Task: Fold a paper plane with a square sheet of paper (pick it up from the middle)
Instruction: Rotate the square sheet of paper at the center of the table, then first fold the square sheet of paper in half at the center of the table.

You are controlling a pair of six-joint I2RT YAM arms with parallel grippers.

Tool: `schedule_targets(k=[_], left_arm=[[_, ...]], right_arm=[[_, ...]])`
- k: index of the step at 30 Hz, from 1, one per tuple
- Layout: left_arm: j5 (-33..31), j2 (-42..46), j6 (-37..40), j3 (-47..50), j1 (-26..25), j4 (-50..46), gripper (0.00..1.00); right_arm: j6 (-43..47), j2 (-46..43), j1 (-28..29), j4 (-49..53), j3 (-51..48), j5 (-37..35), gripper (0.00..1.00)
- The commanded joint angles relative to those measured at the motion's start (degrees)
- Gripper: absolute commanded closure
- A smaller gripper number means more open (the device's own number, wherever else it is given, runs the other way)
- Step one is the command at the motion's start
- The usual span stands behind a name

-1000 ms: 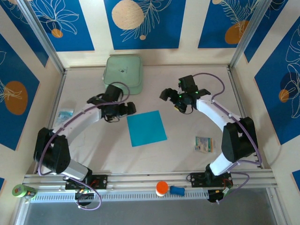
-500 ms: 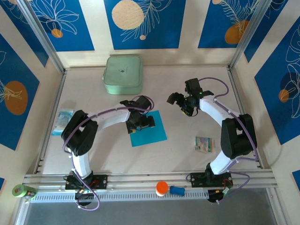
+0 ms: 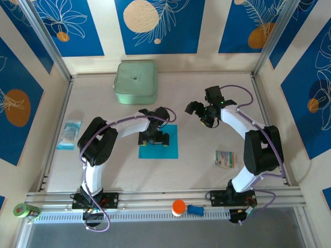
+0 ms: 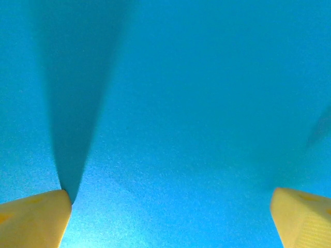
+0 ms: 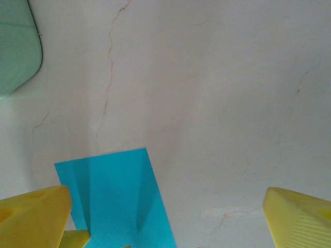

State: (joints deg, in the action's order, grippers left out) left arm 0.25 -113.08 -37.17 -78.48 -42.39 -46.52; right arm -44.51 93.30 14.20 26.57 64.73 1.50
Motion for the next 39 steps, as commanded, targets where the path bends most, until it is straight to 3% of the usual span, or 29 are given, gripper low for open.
schedule_targets(k=[1, 5, 10, 21, 39], left_arm=[[-3.24, -1.54, 7.56, -2.6, 0.43, -6.26, 0.01], [2.6, 0.51, 4.03, -6.16, 0.37, -4.76, 0.01], [4.05, 0.76, -1.42, -7.4, 0.29, -3.93, 0.01], [1.59, -4.67, 1.37, -11.16, 0.07, -7.5, 0.0], [-0.26, -10.57, -0.27, -10.78, -0.93, -8.79, 0.13]], right_arm=[[-0.29, 0.57, -0.39, 0.42, -0.74, 0.28, 0.04], [-0.59, 0.61, -0.36, 0.46, -0.58, 0.3, 0.05], [-0.4, 0.25, -1.12, 0.99, -0.66, -0.57, 0.03], [-0.11, 0.38, -2.14, 1.09, -1.34, 0.06, 0.02], [-0.3, -1.87, -2.33, 1.84, -1.7, 0.81, 0.03]])
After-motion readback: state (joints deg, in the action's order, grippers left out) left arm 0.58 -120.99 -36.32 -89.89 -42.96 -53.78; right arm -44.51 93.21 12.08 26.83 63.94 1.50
